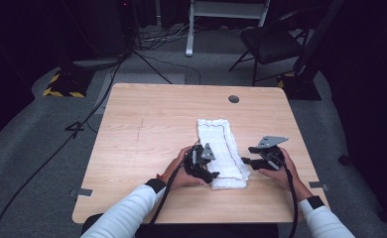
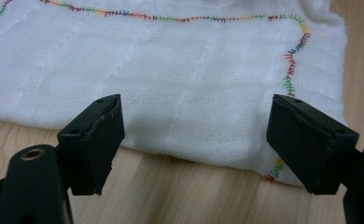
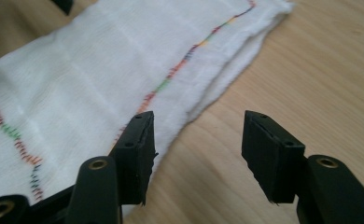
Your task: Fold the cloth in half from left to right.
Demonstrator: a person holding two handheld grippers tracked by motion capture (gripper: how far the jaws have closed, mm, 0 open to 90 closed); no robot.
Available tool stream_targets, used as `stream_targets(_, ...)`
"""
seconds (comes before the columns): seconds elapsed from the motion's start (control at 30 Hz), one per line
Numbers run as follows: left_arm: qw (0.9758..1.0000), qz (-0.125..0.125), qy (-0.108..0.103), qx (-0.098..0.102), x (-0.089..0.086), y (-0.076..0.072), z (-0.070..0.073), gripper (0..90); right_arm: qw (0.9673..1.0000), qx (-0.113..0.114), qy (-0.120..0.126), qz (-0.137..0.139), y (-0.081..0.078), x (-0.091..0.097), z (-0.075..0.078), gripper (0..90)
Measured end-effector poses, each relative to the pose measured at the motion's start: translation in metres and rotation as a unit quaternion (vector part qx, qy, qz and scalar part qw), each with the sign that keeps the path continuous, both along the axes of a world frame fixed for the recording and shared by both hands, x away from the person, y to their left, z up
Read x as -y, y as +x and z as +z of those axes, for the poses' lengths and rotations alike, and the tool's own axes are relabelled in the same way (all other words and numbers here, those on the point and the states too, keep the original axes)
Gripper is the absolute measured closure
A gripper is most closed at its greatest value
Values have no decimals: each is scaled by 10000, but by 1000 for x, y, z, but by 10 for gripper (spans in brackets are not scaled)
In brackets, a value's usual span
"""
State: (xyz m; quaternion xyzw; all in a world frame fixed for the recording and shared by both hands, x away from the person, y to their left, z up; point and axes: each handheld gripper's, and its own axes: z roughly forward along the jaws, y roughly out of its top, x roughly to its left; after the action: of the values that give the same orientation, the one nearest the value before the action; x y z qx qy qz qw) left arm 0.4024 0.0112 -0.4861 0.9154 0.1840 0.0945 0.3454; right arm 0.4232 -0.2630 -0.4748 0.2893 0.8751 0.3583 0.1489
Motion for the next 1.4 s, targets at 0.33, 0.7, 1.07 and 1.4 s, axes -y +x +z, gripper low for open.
stream_targets(0.33,9997,-6,228,89,-6,-9,-4,205,9973,-76,-481,548,-19,-21,-9,472)
stream_targets(0.7,9994,62,28,-337,-27,-29,-8,208,9962,-157,-373,775,-50,-34,-11,479)
stream_targets(1.07,9991,154,49,-397,-40,-52,-7,207,9951,-197,-340,903,-80,-45,-11,453)
stream_targets(1.4,9993,318,-27,-170,-49,-28,11,191,9985,11,-11,555,-56,-27,10,416)
